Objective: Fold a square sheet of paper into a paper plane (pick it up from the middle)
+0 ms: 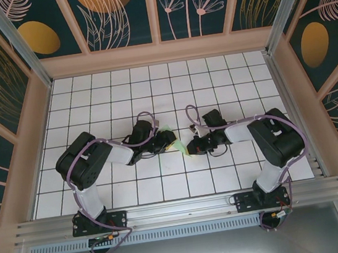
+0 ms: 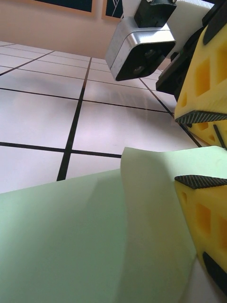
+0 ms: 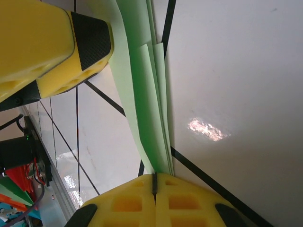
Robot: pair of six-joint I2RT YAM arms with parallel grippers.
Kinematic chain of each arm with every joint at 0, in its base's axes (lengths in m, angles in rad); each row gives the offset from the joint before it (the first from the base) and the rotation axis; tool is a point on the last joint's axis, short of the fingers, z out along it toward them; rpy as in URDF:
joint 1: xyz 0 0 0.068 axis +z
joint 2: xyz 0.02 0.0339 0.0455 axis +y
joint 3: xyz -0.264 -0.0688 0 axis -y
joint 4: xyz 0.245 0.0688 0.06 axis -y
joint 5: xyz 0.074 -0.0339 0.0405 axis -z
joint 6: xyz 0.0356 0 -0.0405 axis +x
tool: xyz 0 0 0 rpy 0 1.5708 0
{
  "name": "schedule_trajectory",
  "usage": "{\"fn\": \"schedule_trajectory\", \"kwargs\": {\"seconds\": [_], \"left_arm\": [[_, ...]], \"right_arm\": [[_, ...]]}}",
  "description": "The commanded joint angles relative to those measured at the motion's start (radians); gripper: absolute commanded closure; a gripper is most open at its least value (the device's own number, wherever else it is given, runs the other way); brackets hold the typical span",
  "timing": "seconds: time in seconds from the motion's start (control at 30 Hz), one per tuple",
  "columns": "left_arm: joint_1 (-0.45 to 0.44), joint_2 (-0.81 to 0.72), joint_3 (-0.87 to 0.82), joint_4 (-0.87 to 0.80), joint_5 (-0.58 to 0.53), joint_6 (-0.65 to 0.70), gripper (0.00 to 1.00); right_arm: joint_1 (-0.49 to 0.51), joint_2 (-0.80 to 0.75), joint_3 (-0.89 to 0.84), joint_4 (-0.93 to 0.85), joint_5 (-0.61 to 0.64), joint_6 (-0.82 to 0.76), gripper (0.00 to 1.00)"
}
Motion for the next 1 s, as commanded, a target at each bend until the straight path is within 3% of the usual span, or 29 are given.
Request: {"fn": "schedule_trajectory", "kwargs": {"seconds": [0.0,0.17,0.33,0.5,0.63,0.97], "left_arm": [[-0.006,0.069,0.002,-0.169,-0.101,0.025,0.62],[-0.006,0.071,0.022,-0.217,-0.108,0.035,0.62],[-0.006,0.071,0.04,-0.244,-0.109,0.038,0.63],[-0.006,0.072,0.063,-0.276,-0.112,0.041,0.63],[-0.006,0.08,0.081,-0.306,-0.111,0.042,0.63],[-0.006,0.081,0.109,-0.366,-0.122,0.042,0.63]], "right_arm": [[0.001,0.006,0.006,-0.062,0.06,-0.007,0.92],[0.002,-0.108,0.032,-0.101,0.081,0.0,0.85],[0.022,-0.148,0.045,-0.111,0.142,-0.009,0.85],[0.051,-0.123,0.064,-0.116,0.258,-0.058,0.75],[0.097,-0.087,0.084,-0.116,0.27,-0.121,0.7],[0.136,-0.031,0.109,-0.131,0.293,-0.215,0.72]]}}
